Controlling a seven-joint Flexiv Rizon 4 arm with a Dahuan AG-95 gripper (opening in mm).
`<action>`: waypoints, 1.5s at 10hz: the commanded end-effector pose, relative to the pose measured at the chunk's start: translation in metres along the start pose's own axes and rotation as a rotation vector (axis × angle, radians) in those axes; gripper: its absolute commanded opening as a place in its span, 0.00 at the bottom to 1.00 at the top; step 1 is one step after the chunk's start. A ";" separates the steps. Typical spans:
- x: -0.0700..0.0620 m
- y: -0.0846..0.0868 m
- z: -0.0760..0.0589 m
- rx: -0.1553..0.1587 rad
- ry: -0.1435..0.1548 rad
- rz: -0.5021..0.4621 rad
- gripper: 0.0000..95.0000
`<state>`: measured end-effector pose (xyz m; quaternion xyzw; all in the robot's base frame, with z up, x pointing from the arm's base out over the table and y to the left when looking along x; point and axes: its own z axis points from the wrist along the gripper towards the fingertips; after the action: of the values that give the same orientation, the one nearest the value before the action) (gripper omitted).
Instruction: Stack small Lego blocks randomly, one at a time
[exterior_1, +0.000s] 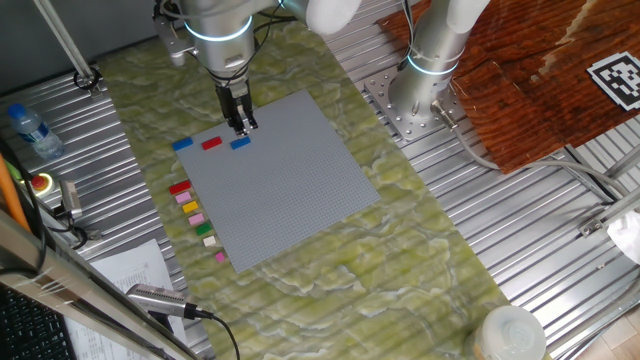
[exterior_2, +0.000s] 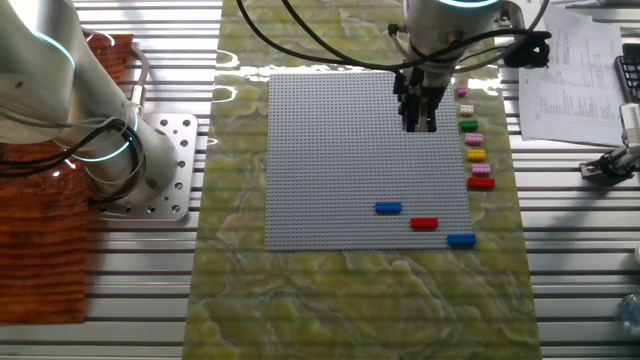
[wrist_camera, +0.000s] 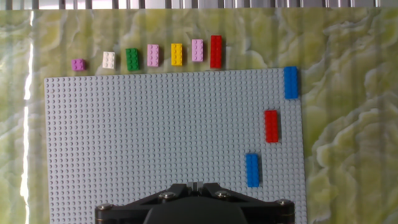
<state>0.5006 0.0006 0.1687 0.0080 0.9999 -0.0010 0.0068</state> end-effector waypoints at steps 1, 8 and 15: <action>0.000 0.000 0.001 -0.001 0.001 -0.001 0.00; -0.001 -0.001 0.004 0.001 0.001 0.003 0.00; -0.038 -0.010 0.043 0.064 -0.007 0.013 0.00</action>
<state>0.5412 -0.0087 0.1249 0.0149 0.9994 -0.0311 0.0081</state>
